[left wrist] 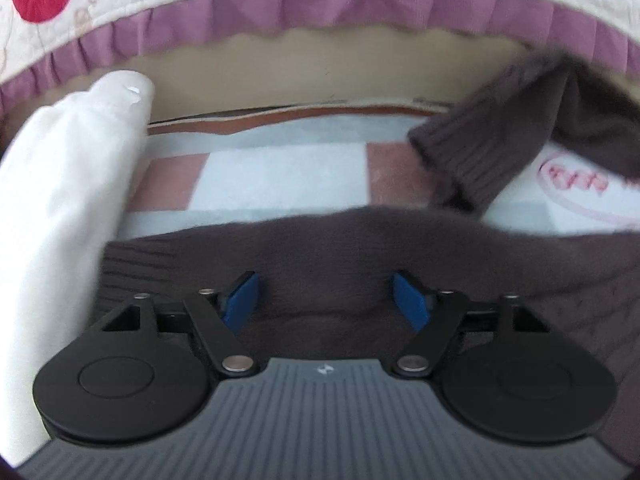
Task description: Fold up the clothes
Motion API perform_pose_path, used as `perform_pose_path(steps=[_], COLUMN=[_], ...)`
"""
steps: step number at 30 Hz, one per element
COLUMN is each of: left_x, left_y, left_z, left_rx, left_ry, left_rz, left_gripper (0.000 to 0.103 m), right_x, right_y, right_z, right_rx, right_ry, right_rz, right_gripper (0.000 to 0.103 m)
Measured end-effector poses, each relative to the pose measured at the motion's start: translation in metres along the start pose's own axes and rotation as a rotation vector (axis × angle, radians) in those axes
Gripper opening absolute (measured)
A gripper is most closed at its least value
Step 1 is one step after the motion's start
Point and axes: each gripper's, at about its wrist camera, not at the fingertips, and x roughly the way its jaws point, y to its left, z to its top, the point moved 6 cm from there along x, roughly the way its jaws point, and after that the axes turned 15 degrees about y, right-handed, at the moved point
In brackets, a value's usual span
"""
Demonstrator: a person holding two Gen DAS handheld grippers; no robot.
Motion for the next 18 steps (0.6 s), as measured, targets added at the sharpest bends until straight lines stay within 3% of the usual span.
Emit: perform_pose_path(steps=[1,3,6,10,12,13,15,18], left_x=[-0.002,-0.009,-0.028,-0.043,-0.030,-0.019,-0.008,-0.029], left_y=[-0.003,-0.009,-0.012,0.002,0.007,0.007,0.008,0.023], left_z=[0.003,0.010,0.023,0.043,0.048,0.048,0.043,0.032], left_rx=[0.002,-0.002,0.009,-0.055,-0.080,-0.075,-0.065,-0.081], left_ry=[-0.009,-0.023,-0.111,-0.226,-0.190,-0.148,-0.082,-0.142], left_rz=[-0.005,0.038,0.102,0.122,0.092,0.070,0.098,0.149], left_gripper=[0.009,0.007,0.003,0.003,0.004,0.007,0.013,0.046], right_x=[0.001,0.000,-0.009,-0.025,-0.025,-0.016,-0.003,-0.002], right_y=[0.002,0.003,-0.006,-0.020,-0.024,-0.026,-0.031,-0.038], right_z=[0.001,0.002,0.012,0.026,0.031,0.029,0.023,0.019], right_rx=[-0.018,-0.027,0.005,0.064,0.079,0.095,0.134,0.160], right_ry=[-0.020,-0.046,-0.101,-0.201,-0.218,-0.178,-0.112,-0.080], right_rz=[-0.003,-0.019,-0.016,0.005,0.017,0.032,0.066,0.080], right_gripper=[0.021,0.005,0.004,0.004,0.004,0.004,0.004,0.006])
